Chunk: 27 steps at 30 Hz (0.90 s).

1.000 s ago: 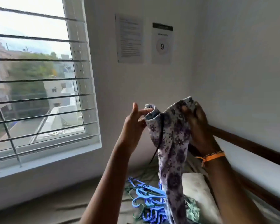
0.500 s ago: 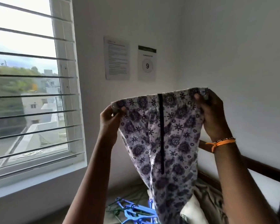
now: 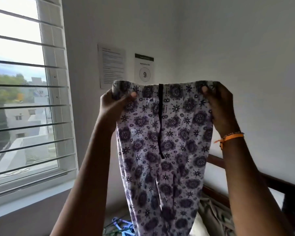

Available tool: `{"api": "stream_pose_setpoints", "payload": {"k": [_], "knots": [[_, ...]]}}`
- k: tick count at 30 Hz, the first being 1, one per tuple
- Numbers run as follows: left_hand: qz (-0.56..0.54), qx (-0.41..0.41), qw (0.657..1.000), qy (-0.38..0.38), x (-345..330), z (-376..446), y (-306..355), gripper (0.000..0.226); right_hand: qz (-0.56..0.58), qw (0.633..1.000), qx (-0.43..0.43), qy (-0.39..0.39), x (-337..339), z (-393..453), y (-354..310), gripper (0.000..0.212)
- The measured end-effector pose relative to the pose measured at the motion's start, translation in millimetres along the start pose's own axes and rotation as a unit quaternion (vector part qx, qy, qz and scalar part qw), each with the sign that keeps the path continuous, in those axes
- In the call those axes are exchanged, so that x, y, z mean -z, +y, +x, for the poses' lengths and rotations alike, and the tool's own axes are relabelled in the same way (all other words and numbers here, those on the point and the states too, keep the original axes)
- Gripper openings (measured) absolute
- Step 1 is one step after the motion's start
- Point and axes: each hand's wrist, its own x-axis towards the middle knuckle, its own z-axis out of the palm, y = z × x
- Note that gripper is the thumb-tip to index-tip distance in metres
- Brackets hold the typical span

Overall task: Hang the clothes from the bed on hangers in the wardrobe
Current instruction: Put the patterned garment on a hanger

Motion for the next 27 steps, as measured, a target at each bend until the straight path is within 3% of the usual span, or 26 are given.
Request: {"api": "stream_pose_setpoints", "payload": {"k": [2, 4, 6, 8, 10, 12, 13, 16, 18, 19, 21, 23, 25, 27], "knots": [[-0.082, 0.007, 0.993, -0.089, 12.4, 1.7, 9.9, 0.047, 0.138, 0.988, -0.031, -0.055, 8.3, -1.9, -13.9, 0.019], [-0.112, 0.074, 0.984, -0.114, 14.5, 9.8, 4.3, 0.029, 0.154, 0.979, -0.085, -0.101, 5.8, 4.6, -13.6, 0.018], [0.035, 0.159, 0.986, -0.042, 6.3, 20.9, -10.5, 0.023, -0.093, 0.985, -0.113, -0.096, -3.2, 12.4, -0.1, 0.009], [0.169, 0.193, 0.965, 0.05, -0.4, 32.0, -29.6, 0.032, -0.372, 0.919, -0.114, -0.057, -12.7, 18.9, 21.2, 0.023], [0.235, 0.198, 0.943, 0.125, -9.9, 35.9, -39.3, 0.041, -0.453, 0.878, -0.148, -0.052, -25.0, 14.5, 25.7, 0.018], [0.237, 0.191, 0.943, 0.132, -25.1, 31.1, -34.9, 0.043, -0.384, 0.897, -0.207, -0.072, -37.5, 13.3, 19.9, 0.019], [0.208, 0.187, 0.953, 0.115, -34.1, 27.5, -30.5, 0.038, -0.292, 0.92, -0.251, -0.081, -44.5, 12.4, 13.0, 0.012], [0.123, 0.182, 0.974, -0.05, -56.9, 14.2, -20.4, 0.035, -0.015, 0.932, -0.345, -0.108, -65.6, 8.2, -5.3, 0.019], [0.105, 0.161, 0.966, -0.172, -65.5, 6.6, -17.9, 0.018, 0.06, 0.927, -0.335, -0.158, -73.0, 4.3, -19.2, 0.025], [0.109, 0.135, 0.967, -0.186, -68.9, 5.3, -18.6, 0.018, 0.071, 0.928, -0.316, -0.182, -73.5, 2.9, -24.8, 0.025], [0.153, 0.083, 0.977, -0.123, -73.0, 7.3, -24.4, 0.028, 0.075, 0.938, -0.277, -0.192, -71.9, 0.1, -26.4, 0.018], [0.149, 0.083, 0.984, -0.056, -77.6, 5.3, -25.9, 0.008, -0.02, 0.981, -0.163, -0.105, -66.1, -5.3, -14.3, 0.011], [0.133, 0.103, 0.985, -0.037, -76.4, 6.1, -28.4, 0.023, -0.181, 0.982, -0.046, -0.018, -58.3, -16.6, 2.8, 0.043], [0.06, 0.104, 0.992, -0.045, -70.4, 4.3, -25.5, 0.013, -0.178, 0.98, -0.083, -0.045, -53.2, -28.9, 12.0, 0.072]]}}
